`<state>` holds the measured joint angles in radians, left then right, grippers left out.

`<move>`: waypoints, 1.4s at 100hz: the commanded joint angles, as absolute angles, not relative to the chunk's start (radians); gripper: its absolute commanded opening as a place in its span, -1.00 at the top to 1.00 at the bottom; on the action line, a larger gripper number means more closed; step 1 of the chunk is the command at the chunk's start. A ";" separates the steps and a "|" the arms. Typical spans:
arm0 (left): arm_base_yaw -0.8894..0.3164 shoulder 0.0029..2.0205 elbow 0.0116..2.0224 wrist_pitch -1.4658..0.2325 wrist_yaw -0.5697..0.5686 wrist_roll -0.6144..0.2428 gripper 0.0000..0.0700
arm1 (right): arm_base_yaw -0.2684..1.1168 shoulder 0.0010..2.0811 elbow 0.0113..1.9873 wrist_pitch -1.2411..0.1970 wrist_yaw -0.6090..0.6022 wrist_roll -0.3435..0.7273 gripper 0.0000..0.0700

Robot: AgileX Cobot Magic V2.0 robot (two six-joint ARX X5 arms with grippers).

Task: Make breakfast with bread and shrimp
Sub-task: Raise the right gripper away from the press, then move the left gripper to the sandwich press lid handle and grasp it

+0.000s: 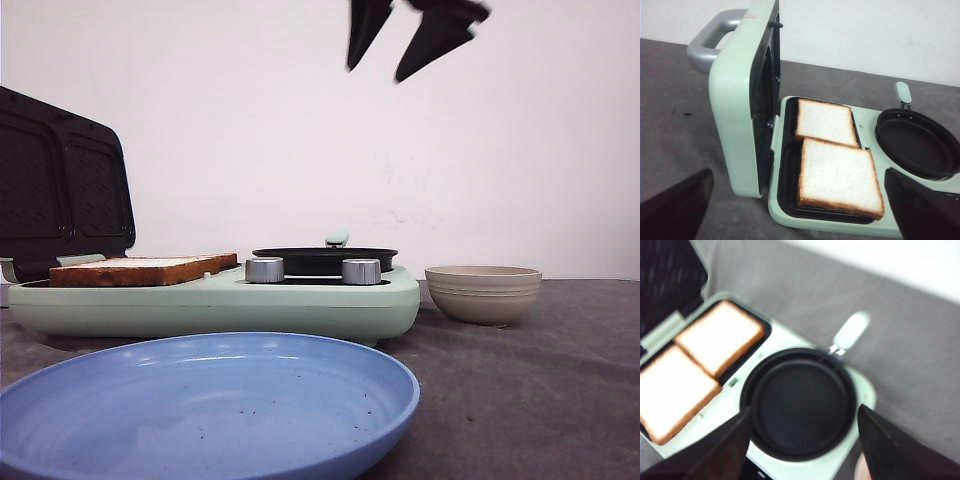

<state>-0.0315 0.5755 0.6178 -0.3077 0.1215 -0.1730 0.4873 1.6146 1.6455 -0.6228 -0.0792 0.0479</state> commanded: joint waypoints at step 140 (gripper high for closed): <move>-0.034 0.572 0.629 -0.307 0.125 -0.179 -1.00 | 0.448 0.461 0.394 -0.374 0.001 0.300 -0.17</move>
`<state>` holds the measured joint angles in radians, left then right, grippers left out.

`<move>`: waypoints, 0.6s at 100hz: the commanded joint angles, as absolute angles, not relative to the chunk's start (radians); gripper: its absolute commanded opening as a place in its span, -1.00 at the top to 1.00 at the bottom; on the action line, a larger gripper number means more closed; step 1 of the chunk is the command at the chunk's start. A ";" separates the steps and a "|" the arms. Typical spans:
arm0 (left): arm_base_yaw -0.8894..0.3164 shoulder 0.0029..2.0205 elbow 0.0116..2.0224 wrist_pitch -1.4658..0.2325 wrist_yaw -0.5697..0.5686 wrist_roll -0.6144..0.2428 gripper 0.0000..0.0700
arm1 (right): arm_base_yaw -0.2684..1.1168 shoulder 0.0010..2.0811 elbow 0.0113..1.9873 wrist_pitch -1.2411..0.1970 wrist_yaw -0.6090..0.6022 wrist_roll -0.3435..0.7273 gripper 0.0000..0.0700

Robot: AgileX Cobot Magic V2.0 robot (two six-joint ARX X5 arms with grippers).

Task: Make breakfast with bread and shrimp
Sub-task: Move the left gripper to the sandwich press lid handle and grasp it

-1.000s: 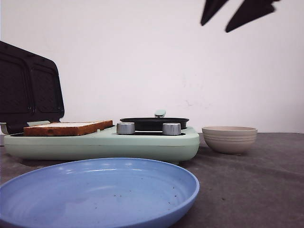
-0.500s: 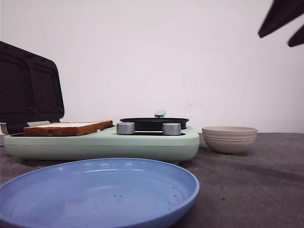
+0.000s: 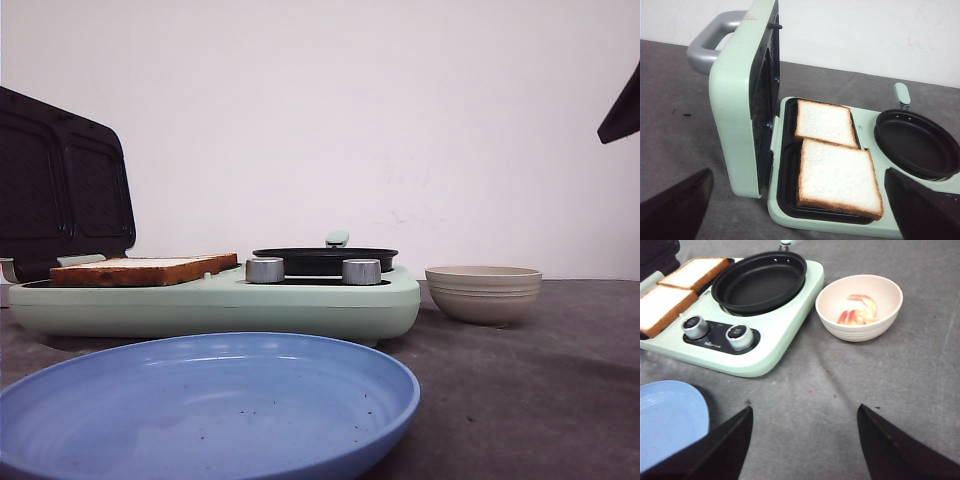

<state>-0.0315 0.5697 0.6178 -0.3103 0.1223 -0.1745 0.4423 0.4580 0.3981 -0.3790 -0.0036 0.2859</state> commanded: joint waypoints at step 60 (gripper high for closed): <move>0.067 0.667 0.713 -0.321 0.239 -0.317 -1.00 | 0.448 0.462 0.394 -0.374 -0.002 0.315 -0.17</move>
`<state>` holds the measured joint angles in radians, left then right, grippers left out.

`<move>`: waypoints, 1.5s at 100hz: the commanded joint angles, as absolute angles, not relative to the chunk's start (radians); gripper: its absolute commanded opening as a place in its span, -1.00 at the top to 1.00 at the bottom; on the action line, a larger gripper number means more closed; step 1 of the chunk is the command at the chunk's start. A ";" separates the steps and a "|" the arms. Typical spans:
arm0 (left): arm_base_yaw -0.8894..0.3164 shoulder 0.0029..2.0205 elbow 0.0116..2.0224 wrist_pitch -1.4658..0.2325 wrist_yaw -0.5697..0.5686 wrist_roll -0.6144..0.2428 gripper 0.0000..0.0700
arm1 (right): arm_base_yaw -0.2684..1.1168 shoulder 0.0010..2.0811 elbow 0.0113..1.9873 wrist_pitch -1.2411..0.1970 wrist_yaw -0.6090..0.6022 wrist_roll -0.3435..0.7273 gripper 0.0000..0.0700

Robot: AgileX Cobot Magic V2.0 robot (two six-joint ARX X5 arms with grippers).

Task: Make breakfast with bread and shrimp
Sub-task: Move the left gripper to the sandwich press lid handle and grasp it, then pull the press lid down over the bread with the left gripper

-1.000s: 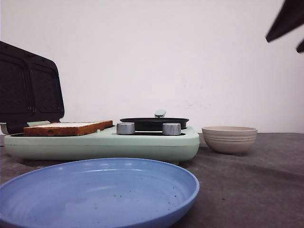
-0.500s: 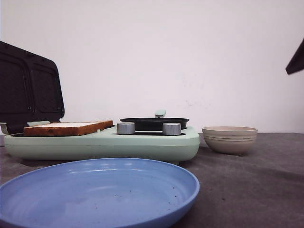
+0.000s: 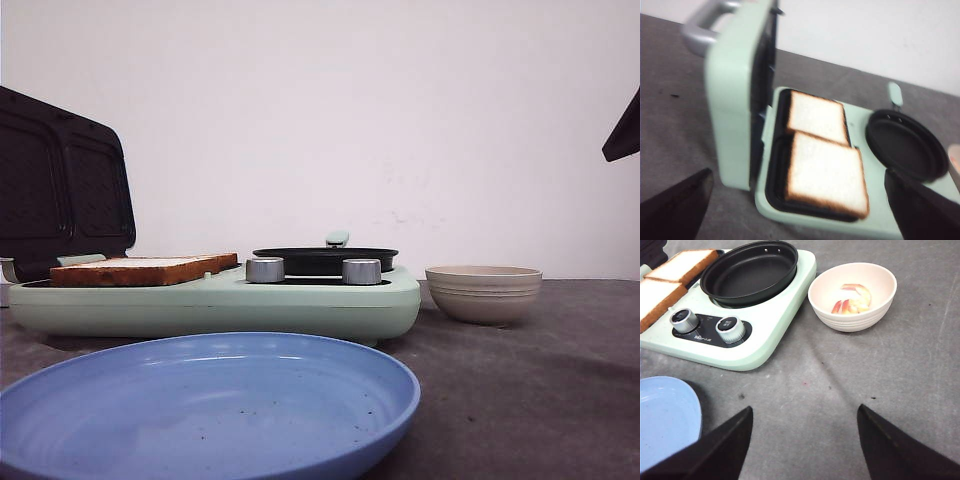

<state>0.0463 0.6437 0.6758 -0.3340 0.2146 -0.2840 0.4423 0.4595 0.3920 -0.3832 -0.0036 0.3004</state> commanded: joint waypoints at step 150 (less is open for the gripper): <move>0.391 1.452 0.884 0.390 0.735 -1.058 0.98 | 0.448 0.462 0.394 -0.397 -0.026 0.334 -0.17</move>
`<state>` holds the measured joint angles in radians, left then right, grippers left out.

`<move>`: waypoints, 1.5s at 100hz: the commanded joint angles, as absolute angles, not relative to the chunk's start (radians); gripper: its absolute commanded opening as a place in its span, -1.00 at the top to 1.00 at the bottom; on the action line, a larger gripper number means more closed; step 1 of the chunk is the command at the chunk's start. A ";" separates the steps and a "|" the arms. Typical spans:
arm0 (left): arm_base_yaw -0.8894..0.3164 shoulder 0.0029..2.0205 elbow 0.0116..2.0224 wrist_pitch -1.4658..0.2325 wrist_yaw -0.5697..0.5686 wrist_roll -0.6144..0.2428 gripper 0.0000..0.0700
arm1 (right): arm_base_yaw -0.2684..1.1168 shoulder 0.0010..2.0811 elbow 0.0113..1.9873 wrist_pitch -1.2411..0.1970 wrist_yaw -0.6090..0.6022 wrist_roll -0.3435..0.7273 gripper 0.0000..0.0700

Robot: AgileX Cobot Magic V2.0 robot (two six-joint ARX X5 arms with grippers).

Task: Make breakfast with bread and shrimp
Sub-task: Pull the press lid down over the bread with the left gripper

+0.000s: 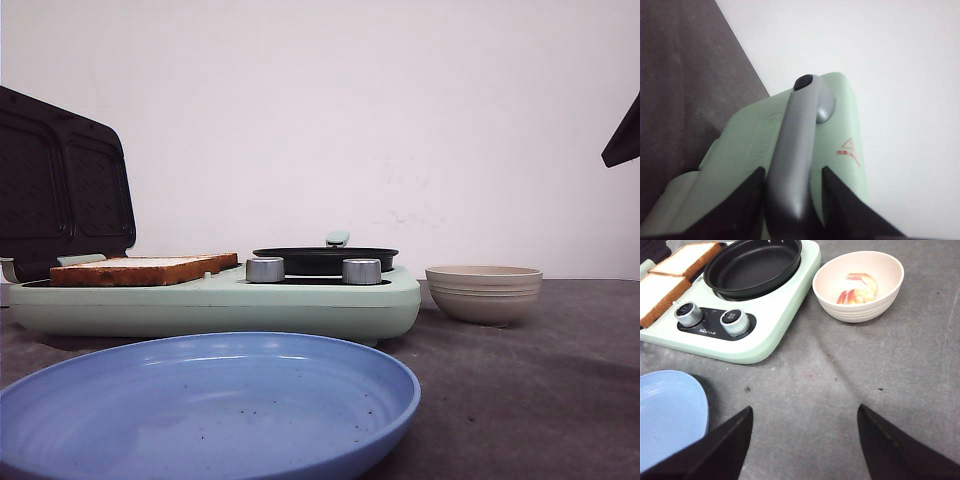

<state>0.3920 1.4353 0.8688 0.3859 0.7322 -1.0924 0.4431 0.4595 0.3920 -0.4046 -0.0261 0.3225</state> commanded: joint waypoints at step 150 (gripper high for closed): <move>-0.011 1.452 0.885 0.038 0.494 -0.608 0.97 | 0.448 0.462 0.394 -0.398 -0.027 0.360 -0.17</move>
<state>-0.0227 1.4014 0.9134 0.1337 0.5835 -0.6369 0.4431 0.4595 0.3920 -0.4053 -0.0261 0.3489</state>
